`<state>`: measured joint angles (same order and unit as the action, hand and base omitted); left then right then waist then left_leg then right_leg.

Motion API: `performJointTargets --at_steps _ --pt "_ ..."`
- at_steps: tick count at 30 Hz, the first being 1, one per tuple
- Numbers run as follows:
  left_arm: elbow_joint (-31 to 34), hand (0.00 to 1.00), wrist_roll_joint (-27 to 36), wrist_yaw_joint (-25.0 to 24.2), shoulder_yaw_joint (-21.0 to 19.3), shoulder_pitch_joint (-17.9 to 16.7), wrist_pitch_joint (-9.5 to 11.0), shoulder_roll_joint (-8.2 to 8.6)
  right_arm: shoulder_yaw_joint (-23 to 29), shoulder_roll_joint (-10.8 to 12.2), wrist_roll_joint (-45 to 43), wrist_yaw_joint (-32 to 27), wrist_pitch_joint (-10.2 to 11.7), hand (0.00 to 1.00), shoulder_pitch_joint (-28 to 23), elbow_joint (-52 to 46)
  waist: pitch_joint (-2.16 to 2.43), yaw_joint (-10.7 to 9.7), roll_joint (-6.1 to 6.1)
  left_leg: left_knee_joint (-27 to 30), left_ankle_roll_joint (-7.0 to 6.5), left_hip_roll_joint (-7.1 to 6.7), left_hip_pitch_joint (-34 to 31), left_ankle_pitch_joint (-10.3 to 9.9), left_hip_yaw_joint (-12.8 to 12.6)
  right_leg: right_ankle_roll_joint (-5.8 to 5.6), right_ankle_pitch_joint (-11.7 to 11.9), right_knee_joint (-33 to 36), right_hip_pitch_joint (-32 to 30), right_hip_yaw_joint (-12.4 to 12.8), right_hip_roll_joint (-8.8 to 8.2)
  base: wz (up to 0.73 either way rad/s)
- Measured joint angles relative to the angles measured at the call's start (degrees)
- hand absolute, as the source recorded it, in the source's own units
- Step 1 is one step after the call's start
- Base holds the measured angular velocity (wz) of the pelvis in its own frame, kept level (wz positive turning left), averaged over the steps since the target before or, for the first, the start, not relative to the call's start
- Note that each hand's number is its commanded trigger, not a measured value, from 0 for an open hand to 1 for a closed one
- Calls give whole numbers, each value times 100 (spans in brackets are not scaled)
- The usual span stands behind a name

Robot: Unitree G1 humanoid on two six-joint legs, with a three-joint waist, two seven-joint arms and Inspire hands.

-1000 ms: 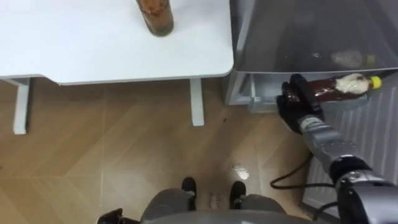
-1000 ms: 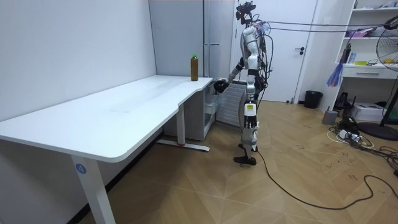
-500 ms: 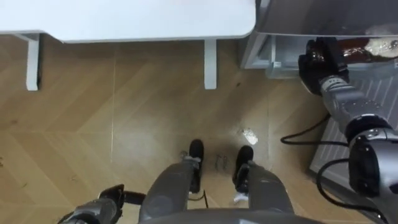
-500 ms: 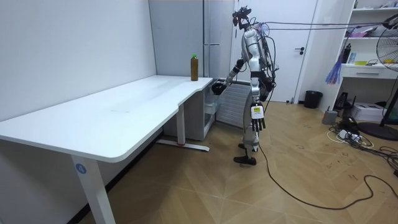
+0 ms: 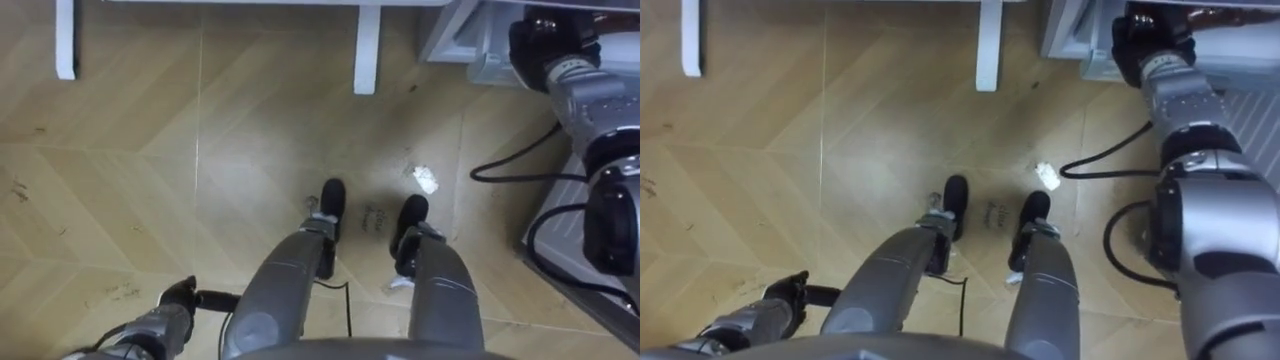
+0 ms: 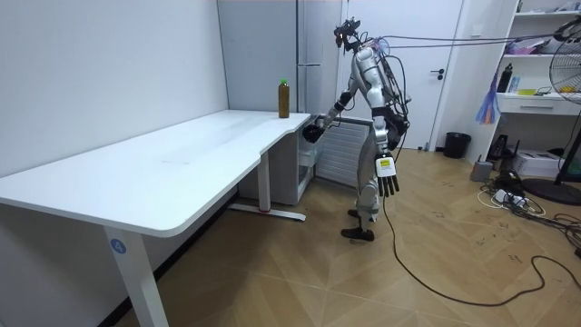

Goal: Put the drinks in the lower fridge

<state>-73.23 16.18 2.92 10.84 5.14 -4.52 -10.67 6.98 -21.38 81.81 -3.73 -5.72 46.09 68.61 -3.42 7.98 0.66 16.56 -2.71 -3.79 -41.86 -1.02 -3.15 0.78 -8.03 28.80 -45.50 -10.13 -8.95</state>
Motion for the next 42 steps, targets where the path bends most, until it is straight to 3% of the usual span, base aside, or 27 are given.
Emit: performJointTargets --at_steps 3,13,22,42 --pt "3 0 0 110 13 -8 31 -12 3 -147 -30 -90 5 0 91 0 7 17 4 28 -15 -1 -139 9 -7 0 0 18 -115 -47 -17 9" --pt "3 0 -11 195 507 -34 41 -163 -168 -245 -137 -130 16 0 142 0 9 29 5 107 -20 34 -160 13 -54 32 40 70 -149 -23 4 -1" --pt "4 0 -8 193 514 -33 37 -164 -266 -290 -155 -253 16 0 210 3 10 29 7 106 -71 42 -164 59 -93 9 164 -23 -112 -70 4 -3" --pt "10 0 233 13 619 -14 101 -157 -385 -456 -142 -151 16 0 212 255 22 56 43 126 -95 25 -25 72 -59 -26 203 -112 88 -66 -5 0"
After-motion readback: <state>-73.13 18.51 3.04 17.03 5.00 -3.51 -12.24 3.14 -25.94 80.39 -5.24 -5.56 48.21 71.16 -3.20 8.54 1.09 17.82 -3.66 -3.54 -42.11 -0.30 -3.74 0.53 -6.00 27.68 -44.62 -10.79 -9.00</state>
